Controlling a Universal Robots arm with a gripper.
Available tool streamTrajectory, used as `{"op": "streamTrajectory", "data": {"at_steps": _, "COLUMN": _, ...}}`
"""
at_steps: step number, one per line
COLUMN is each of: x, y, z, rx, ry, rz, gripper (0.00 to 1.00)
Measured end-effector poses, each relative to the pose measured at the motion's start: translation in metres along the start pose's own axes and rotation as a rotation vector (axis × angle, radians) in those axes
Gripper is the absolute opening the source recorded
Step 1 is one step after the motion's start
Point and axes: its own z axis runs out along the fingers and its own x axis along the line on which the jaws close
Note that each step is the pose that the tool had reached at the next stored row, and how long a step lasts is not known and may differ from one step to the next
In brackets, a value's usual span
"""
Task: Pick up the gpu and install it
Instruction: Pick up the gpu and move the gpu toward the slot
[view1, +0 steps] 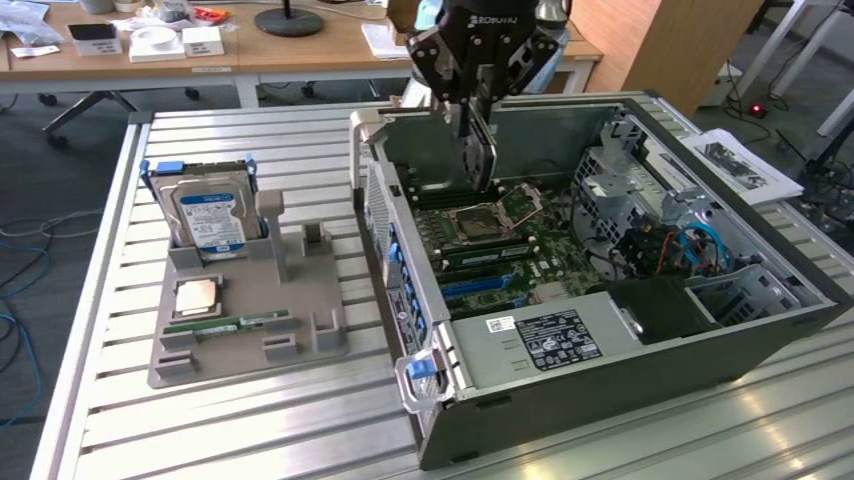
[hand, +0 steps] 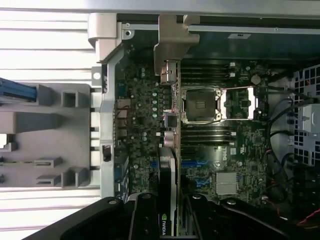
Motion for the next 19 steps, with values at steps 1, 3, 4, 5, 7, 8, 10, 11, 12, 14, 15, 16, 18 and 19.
{"op": "streamTrajectory", "data": {"at_steps": 1, "x": -0.004, "y": 0.0001, "z": 0.0002, "rx": -0.0002, "ry": 0.0000, "rz": 0.000, "gripper": 0.27}}
{"op": "streamTrajectory", "data": {"at_steps": 3, "x": -0.011, "y": 0.0004, "z": 0.0006, "rx": -0.0006, "ry": -0.0001, "rz": 0.000, "gripper": 0.27}}
{"op": "streamTrajectory", "data": {"at_steps": 4, "x": -0.015, "y": 0.0005, "z": 0.0008, "rx": -0.0007, "ry": 0.0000, "rz": 0.000, "gripper": 0.27}}
{"op": "streamTrajectory", "data": {"at_steps": 5, "x": -0.019, "y": 0.0006, "z": 0.0010, "rx": -0.0008, "ry": 0.0000, "rz": 0.000, "gripper": 0.27}}
{"op": "streamTrajectory", "data": {"at_steps": 7, "x": -0.026, "y": 0.0009, "z": 0.0014, "rx": -0.0010, "ry": 0.0000, "rz": 0.000, "gripper": 0.27}}
{"op": "streamTrajectory", "data": {"at_steps": 8, "x": -0.030, "y": 0.0010, "z": 0.0016, "rx": -0.0013, "ry": 0.0000, "rz": 0.000, "gripper": 0.27}}
{"op": "streamTrajectory", "data": {"at_steps": 10, "x": -0.038, "y": 0.0013, "z": 0.0020, "rx": -0.0015, "ry": 0.0001, "rz": 0.000, "gripper": 0.27}}
{"op": "streamTrajectory", "data": {"at_steps": 11, "x": -0.043, "y": 0.0014, "z": 0.0022, "rx": -0.0016, "ry": 0.0002, "rz": 0.000, "gripper": 0.27}}
{"op": "streamTrajectory", "data": {"at_steps": 12, "x": -0.047, "y": 0.0015, "z": 0.0025, "rx": -0.0019, "ry": 0.0001, "rz": 0.000, "gripper": 0.27}}
{"op": "streamTrajectory", "data": {"at_steps": 14, "x": -0.055, "y": 0.0018, "z": 0.0030, "rx": -0.0022, "ry": 0.0000, "rz": 0.000, "gripper": 0.27}}
{"op": "streamTrajectory", "data": {"at_steps": 15, "x": -0.059, "y": 0.0019, "z": 0.0031, "rx": -0.0022, "ry": 0.0001, "rz": 0.000, "gripper": 0.27}}
{"op": "streamTrajectory", "data": {"at_steps": 16, "x": -0.063, "y": 0.0021, "z": 0.0033, "rx": -0.0022, "ry": 0.0001, "rz": 0.000, "gripper": 0.27}}
{"op": "streamTrajectory", "data": {"at_steps": 18, "x": -0.071, "y": 0.0023, "z": 0.0038, "rx": -0.0023, "ry": 0.0001, "rz": 0.000, "gripper": 0.27}}
{"op": "streamTrajectory", "data": {"at_steps": 19, "x": -0.075, "y": 0.0024, "z": 0.0040, "rx": -0.0023, "ry": 0.0001, "rz": 0.000, "gripper": 0.27}}
